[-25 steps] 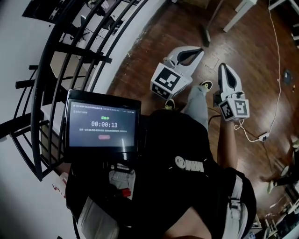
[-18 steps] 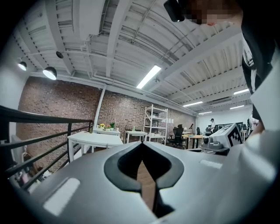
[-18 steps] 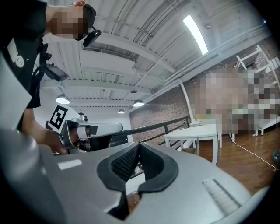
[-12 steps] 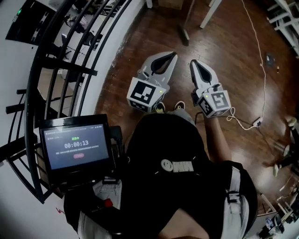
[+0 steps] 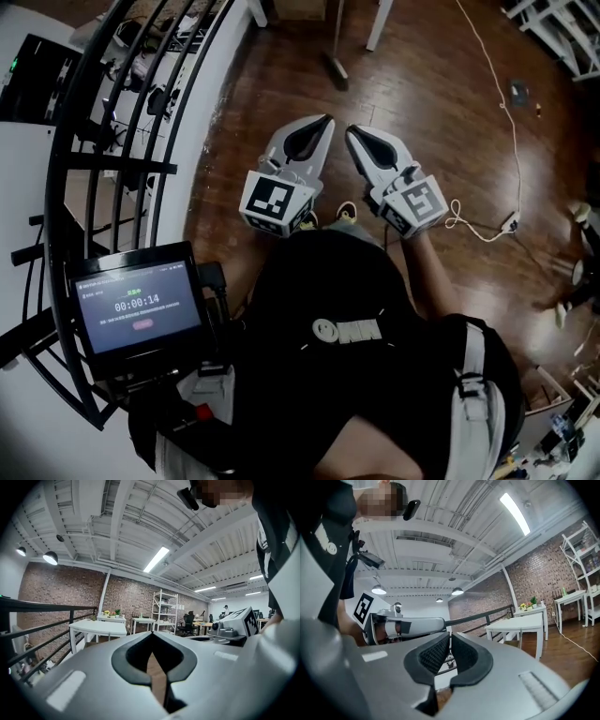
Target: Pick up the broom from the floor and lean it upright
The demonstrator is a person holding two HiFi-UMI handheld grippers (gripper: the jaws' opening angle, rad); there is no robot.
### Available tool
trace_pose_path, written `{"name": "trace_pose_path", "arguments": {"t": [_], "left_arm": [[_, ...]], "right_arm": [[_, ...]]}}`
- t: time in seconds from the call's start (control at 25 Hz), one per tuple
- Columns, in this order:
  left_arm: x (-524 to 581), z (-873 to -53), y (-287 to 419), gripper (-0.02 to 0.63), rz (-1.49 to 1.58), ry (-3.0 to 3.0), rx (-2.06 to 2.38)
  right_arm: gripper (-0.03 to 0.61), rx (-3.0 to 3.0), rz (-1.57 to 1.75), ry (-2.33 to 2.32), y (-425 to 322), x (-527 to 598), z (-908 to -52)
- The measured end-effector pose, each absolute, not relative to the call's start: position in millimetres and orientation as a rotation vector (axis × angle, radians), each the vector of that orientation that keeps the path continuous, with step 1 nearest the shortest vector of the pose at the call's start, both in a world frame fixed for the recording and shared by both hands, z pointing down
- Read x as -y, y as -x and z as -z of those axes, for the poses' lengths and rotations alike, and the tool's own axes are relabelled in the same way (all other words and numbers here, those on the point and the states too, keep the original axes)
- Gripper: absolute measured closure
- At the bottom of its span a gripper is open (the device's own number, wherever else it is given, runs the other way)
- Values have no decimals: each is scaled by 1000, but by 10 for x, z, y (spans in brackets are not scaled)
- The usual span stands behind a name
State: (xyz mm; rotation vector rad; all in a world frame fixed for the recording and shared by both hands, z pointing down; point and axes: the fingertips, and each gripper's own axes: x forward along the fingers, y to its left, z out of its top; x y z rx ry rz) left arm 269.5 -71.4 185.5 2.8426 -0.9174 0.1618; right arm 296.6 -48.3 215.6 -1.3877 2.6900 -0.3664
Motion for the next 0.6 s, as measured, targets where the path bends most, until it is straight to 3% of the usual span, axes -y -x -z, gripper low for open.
{"name": "trace_pose_path", "arguments": {"t": [0.6], "left_arm": [[644, -1741, -2914, 595, -161, -2922, 857]], "right_arm": [[575, -2689, 290, 1437, -3056, 493, -2010]]}}
